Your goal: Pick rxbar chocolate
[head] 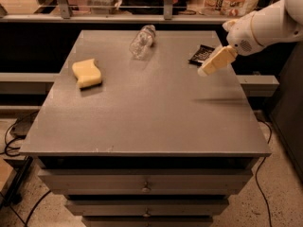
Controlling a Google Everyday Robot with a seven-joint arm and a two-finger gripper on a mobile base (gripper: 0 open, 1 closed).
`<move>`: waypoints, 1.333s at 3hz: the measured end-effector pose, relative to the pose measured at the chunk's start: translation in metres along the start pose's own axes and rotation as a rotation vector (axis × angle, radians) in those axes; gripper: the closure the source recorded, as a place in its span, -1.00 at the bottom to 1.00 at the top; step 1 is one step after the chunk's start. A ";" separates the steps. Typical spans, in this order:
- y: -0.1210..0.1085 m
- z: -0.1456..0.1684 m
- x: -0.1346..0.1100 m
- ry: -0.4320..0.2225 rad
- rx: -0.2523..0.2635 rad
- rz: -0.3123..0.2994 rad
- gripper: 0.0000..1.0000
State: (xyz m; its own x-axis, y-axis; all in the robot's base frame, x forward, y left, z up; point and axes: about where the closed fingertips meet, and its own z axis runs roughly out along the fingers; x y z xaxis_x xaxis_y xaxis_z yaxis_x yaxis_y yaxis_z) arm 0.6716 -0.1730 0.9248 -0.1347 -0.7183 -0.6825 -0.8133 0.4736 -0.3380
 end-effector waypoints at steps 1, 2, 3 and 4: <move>-0.012 0.032 0.002 -0.025 -0.006 0.025 -1.00; -0.020 0.070 0.019 -0.079 -0.013 0.152 -1.00; -0.026 0.086 0.027 -0.113 -0.012 0.225 -1.00; -0.034 0.095 0.032 -0.174 0.005 0.305 -1.00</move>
Offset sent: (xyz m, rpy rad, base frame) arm 0.0733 0.0103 -0.0736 0.2373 0.0782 -0.1174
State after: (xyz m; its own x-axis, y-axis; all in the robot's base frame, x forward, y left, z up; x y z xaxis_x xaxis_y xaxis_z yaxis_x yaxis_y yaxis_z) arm 0.7487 -0.1633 0.8528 -0.2719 -0.4462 -0.8526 -0.7480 0.6554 -0.1045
